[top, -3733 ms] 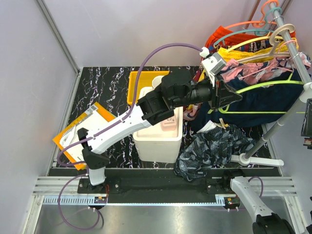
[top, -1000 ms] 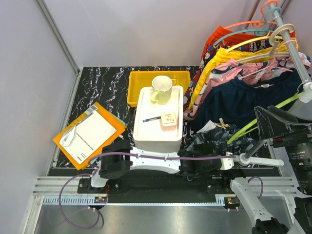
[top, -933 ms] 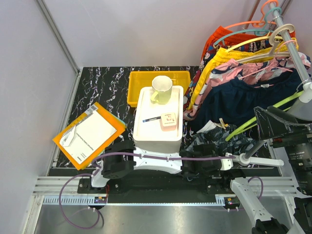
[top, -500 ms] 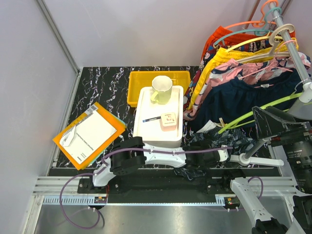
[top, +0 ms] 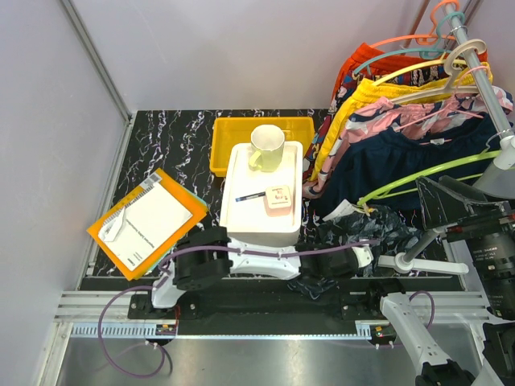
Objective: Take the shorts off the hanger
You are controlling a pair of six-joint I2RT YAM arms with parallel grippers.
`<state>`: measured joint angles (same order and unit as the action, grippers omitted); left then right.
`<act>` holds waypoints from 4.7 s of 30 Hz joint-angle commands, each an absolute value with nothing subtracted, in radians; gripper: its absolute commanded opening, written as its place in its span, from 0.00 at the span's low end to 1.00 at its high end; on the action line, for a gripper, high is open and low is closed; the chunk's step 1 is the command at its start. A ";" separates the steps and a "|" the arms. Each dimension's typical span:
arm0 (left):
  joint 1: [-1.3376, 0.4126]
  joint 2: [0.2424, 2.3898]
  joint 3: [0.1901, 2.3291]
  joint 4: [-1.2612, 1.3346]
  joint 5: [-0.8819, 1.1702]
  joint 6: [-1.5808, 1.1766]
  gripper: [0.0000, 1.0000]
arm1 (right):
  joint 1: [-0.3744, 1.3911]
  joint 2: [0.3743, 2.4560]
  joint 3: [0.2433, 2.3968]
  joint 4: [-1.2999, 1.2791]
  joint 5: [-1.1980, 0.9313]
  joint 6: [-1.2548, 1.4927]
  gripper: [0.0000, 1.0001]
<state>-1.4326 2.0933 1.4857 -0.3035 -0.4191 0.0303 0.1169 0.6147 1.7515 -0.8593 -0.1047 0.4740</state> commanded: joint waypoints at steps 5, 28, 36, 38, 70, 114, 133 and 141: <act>-1.479 1.775 1.344 -0.123 -0.388 -0.041 0.00 | 0.121 0.600 1.753 -0.841 -0.064 0.451 0.73; -1.511 1.353 1.282 -0.005 -0.304 -0.097 0.00 | 0.121 0.617 1.763 -0.841 -0.055 0.449 0.75; -1.511 1.255 1.341 -0.028 -0.215 -0.074 0.00 | 0.121 0.615 1.773 -0.848 -0.063 0.456 0.76; -1.509 1.240 1.361 -0.037 -0.189 -0.066 0.00 | 0.123 0.615 1.778 -0.850 -0.061 0.457 0.76; -1.360 1.440 2.191 -0.245 0.067 0.087 0.00 | 0.123 0.623 1.882 -0.867 -0.052 0.492 0.77; -0.034 1.960 2.410 0.429 0.469 -0.520 0.00 | 0.121 0.761 1.695 -0.787 -0.230 0.604 0.77; -0.123 2.232 2.271 0.581 0.606 -0.713 0.00 | 0.121 0.782 1.660 -0.742 -0.213 0.649 0.76; -0.202 2.304 2.181 0.572 0.623 -0.749 0.00 | 0.121 0.779 1.609 -0.704 -0.233 0.647 0.76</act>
